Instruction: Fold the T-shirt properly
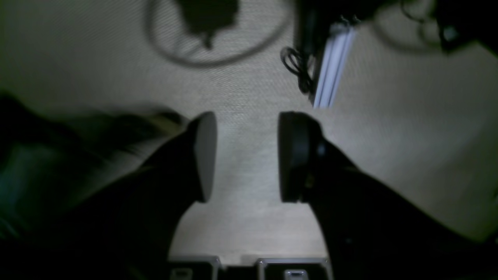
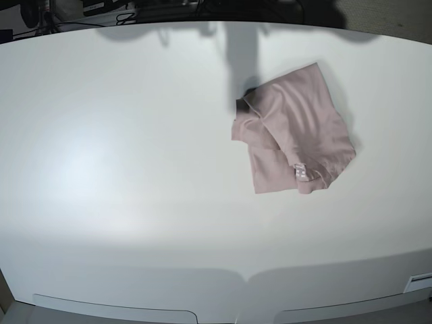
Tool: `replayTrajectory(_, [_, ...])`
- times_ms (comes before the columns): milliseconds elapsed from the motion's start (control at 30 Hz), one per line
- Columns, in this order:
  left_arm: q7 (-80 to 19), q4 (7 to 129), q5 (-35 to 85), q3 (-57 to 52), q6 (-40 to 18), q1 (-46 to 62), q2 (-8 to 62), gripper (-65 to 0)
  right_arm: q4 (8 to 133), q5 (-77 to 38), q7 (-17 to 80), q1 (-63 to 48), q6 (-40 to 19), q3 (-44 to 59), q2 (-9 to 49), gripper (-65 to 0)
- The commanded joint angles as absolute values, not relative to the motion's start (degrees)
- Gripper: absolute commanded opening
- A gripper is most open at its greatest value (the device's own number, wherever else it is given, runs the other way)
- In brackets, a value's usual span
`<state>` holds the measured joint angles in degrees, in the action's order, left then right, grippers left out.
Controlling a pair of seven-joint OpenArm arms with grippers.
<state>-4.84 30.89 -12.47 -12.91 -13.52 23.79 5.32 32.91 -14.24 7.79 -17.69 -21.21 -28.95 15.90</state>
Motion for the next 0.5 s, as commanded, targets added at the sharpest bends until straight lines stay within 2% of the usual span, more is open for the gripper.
replayTrajectory(0, [-3.81,31.11,-12.43,-11.2,-13.67,24.6,5.56,-43.6,32.95,-16.23,7.62,-17.08,-21.26,-28.84,16.51,-30.9])
replayTrajectory(167, [-1.19,31.11,-7.35,-6.17,-13.67,24.45,5.58,-43.5,33.15,-23.2,6.9,-16.82,-17.8,-21.02,15.7,-30.9])
replayTrajectory(333, [0.08,31.11,-7.05,-6.22,-13.67,24.21,5.74,-43.5,33.15,-23.22,7.55,-16.82,-22.04,-7.66,15.07,-30.9])
replayTrajectory(467, [0.05,31.11,-7.05,-6.22,-13.67,23.33,5.58,-43.6,33.15,-23.2,7.62,-16.82,-25.21,-2.0,15.09,-30.9])
